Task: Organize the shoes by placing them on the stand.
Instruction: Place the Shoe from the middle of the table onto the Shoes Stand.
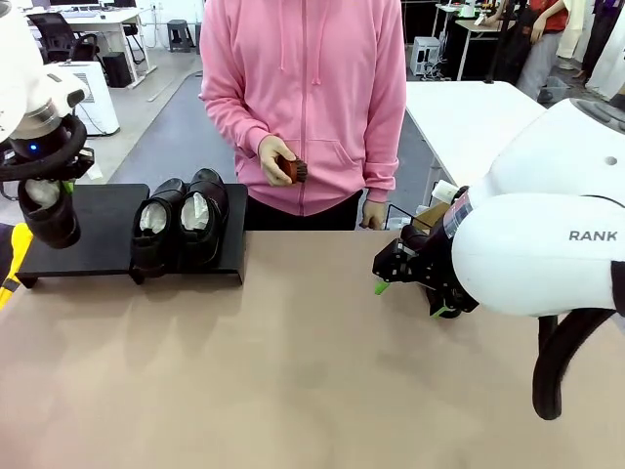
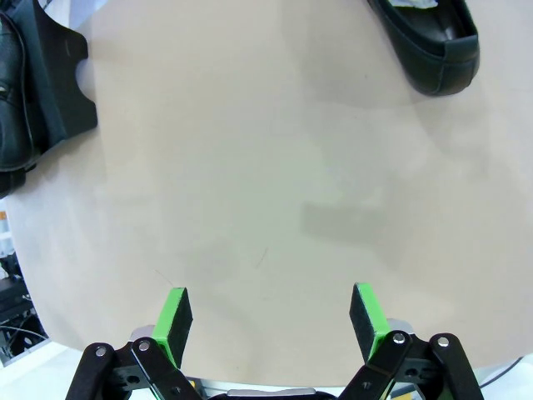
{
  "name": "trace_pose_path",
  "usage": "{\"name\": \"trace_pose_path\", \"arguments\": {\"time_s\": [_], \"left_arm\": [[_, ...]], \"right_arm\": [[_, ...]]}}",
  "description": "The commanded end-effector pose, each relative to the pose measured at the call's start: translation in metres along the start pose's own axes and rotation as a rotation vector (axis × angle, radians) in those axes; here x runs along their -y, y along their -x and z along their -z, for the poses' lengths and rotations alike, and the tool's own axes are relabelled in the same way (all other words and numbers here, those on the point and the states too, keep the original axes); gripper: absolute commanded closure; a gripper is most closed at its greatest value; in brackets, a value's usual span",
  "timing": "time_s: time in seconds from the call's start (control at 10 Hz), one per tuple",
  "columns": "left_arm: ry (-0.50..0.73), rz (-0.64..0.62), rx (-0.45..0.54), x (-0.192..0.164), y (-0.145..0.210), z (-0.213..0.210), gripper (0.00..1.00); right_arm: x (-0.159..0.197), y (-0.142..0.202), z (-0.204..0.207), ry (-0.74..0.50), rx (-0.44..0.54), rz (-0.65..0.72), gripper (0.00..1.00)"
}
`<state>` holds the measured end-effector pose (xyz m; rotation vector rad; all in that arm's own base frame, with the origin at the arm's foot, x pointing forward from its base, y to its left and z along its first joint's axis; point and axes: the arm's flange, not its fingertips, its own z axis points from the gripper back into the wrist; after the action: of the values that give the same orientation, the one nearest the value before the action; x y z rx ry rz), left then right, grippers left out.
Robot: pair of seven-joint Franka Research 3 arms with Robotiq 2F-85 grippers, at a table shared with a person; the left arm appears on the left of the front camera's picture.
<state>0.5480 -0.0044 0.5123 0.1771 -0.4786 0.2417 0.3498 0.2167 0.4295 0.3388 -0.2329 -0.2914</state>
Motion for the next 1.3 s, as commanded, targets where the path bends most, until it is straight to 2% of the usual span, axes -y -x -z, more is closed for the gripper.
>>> {"name": "trace_pose_path", "arguments": {"time_s": [0.0, 0.1, 0.2, 0.4, 0.6, 0.8, 1.0, 1.2], "left_arm": [[0.000, 0.037, 0.042, -0.001, 0.001, 0.001, 1.00], [-0.053, 0.076, 0.095, -0.003, 0.002, 0.004, 1.00], [-0.059, 0.160, 0.083, -0.005, 0.003, 0.012, 1.00], [-0.095, 0.227, 0.134, -0.010, 0.001, 0.024, 1.00], [-0.063, 0.301, 0.179, -0.013, 0.000, 0.040, 1.00], [-0.017, 0.318, 0.176, -0.014, -0.003, 0.057, 1.00], [-0.017, 0.336, 0.127, -0.013, -0.001, 0.074, 1.00], [-0.021, 0.330, 0.115, -0.016, 0.003, 0.074, 1.00]], "right_arm": [[-0.002, -0.003, 0.000, -0.015, -0.001, -0.015, 0.00], [-0.002, -0.003, 0.000, -0.015, -0.001, -0.015, 0.00], [-0.002, -0.003, 0.000, -0.015, -0.001, -0.015, 0.00], [-0.002, -0.003, 0.000, -0.015, -0.001, -0.015, 0.00], [-0.002, -0.003, 0.000, -0.015, -0.001, -0.015, 0.00], [-0.002, -0.003, 0.000, -0.015, -0.001, -0.015, 0.00], [-0.002, -0.003, 0.000, -0.015, -0.001, -0.015, 0.00], [-0.002, -0.003, 0.000, -0.015, -0.001, -0.015, 0.00]]}}
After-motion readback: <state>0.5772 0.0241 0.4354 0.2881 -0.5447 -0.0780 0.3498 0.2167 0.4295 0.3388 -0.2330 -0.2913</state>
